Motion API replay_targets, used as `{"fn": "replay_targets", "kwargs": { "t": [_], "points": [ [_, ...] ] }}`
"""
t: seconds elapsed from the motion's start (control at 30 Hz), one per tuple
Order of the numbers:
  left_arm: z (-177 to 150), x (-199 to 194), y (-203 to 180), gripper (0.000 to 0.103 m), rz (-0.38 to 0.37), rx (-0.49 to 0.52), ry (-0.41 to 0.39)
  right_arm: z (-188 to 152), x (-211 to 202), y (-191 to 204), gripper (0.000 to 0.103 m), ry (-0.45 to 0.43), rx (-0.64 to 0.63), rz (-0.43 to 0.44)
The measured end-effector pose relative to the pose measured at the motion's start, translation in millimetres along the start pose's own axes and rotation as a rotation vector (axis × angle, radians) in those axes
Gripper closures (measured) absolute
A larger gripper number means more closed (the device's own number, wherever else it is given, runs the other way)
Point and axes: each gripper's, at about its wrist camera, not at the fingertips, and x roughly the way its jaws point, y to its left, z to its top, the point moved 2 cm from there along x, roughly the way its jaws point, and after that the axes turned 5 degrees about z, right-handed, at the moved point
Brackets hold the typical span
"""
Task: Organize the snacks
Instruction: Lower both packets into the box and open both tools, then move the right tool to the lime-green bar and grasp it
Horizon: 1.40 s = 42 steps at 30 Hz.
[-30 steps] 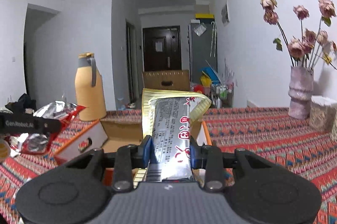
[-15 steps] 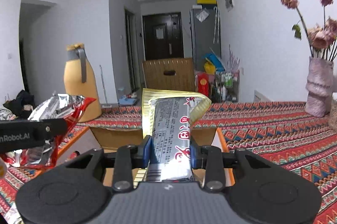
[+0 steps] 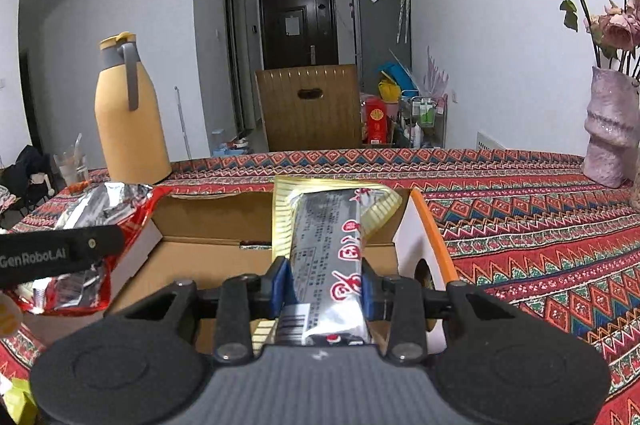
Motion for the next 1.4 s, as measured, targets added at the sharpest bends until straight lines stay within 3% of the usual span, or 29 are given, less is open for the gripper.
{"fn": "replay_targets", "kwargs": {
  "t": [0.17, 0.33, 0.43, 0.47, 0.8, 1.4],
  "points": [
    [2, -5, 8, 0.022, 0.010, -0.030, -0.027, -1, -4, -3, 0.060, -0.006, 0.004, -0.001],
    [5, -15, 8, 0.000, 0.028, -0.042, -0.063, 0, -12, -8, 0.021, -0.033, 0.019, -0.008],
    [6, -16, 9, 0.000, 0.034, -0.049, -0.066, 1, -14, -10, 0.002, -0.048, 0.028, -0.007],
    [6, -14, 10, 0.000, 0.039, -0.053, -0.061, 2, -14, -11, 0.000, -0.052, 0.032, -0.005],
    [8, -18, 8, 0.000, 0.042, -0.059, -0.058, 5, -12, -14, 0.000, -0.057, 0.042, -0.022],
    [13, -78, 8, 0.000, 0.021, -0.042, -0.117, 14, -75, -9, 0.000, -0.133, 0.006, -0.045]
  ]
}}
